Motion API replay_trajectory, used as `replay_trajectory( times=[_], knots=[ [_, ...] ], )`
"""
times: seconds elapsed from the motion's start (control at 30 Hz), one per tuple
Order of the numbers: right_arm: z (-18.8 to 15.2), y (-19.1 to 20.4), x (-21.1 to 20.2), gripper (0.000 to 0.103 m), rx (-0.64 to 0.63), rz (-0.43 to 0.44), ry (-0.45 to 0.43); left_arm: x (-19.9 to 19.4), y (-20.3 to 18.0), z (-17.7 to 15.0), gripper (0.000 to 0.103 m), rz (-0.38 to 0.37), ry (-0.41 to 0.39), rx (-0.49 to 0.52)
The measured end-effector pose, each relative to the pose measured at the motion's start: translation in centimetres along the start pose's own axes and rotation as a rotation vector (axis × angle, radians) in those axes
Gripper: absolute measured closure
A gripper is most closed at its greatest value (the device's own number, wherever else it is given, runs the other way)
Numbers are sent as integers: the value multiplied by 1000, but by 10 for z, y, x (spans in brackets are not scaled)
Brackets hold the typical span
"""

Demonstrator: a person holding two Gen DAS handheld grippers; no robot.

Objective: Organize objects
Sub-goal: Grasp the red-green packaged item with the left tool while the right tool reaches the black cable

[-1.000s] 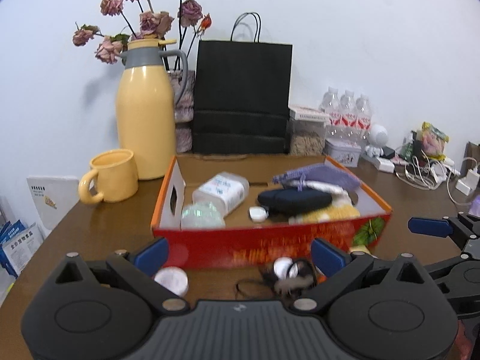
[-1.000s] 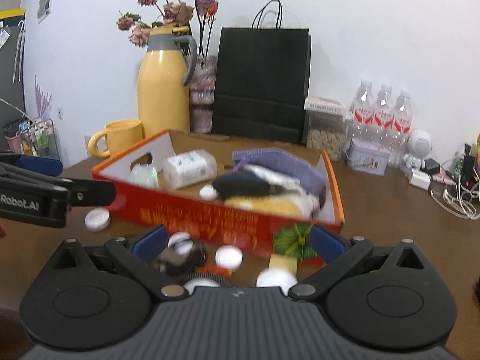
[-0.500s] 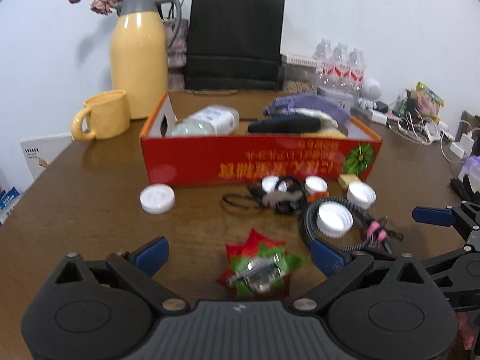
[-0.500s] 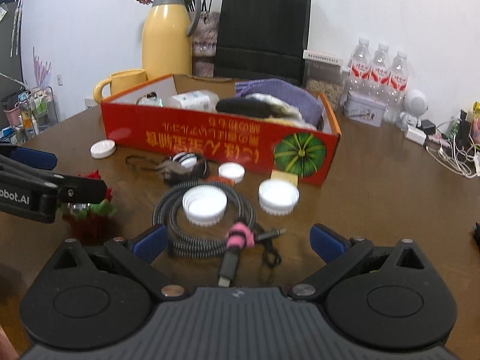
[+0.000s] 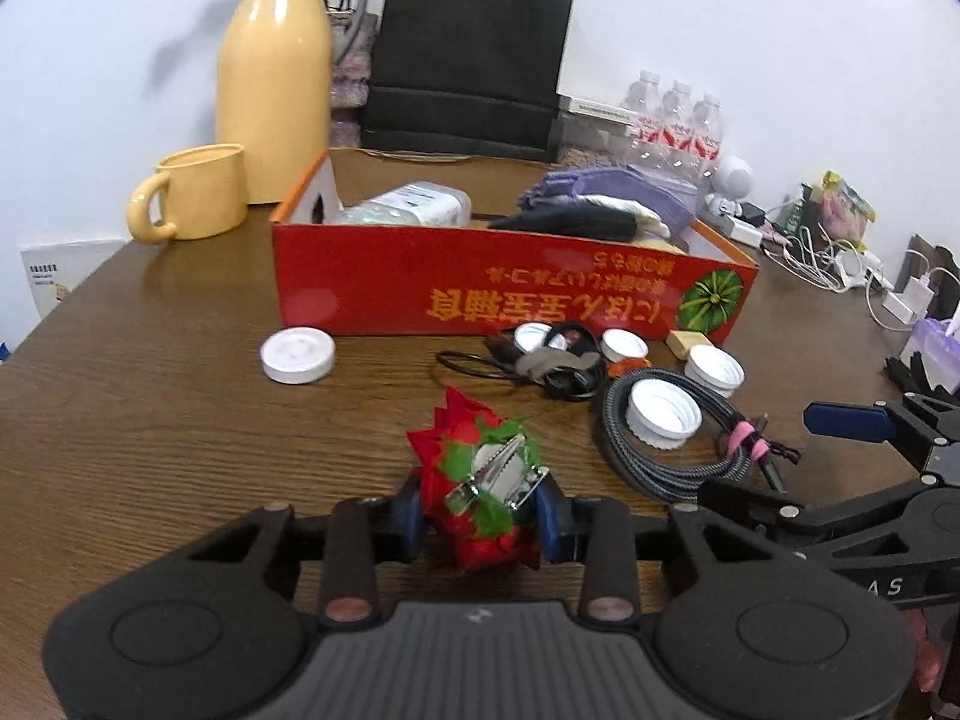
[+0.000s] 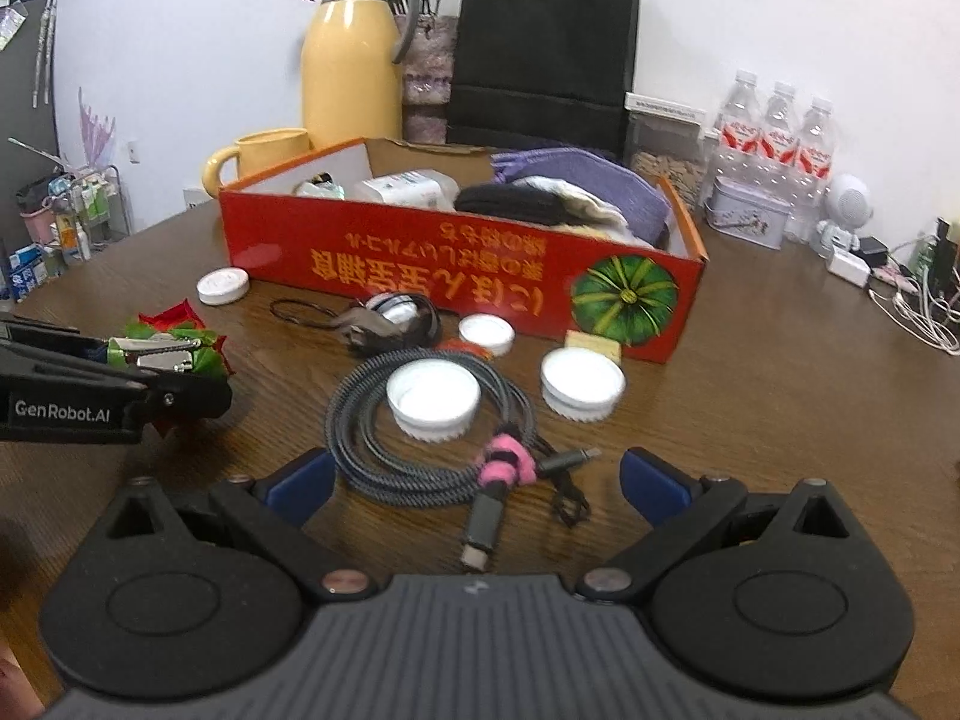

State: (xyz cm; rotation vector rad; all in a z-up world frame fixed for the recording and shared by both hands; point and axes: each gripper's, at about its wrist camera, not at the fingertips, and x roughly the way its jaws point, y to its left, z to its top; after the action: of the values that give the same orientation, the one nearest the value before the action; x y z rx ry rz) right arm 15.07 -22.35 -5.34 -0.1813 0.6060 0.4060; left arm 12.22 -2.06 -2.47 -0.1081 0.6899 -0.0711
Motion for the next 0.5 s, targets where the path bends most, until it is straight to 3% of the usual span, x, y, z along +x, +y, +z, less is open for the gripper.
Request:
replay_trajectory(
  times=[0.23, 0.37, 0.5],
  knots=[
    [16, 12, 22, 0, -41, 48, 12, -2, 12, 2, 70, 14, -4, -17],
    [18, 8, 44, 0, -10, 58, 82, -5, 14, 2, 70, 10, -8, -18],
    [13, 5, 48, 0, 15, 75, 75, -5, 16, 2, 70, 10, -7, -25]
  ],
)
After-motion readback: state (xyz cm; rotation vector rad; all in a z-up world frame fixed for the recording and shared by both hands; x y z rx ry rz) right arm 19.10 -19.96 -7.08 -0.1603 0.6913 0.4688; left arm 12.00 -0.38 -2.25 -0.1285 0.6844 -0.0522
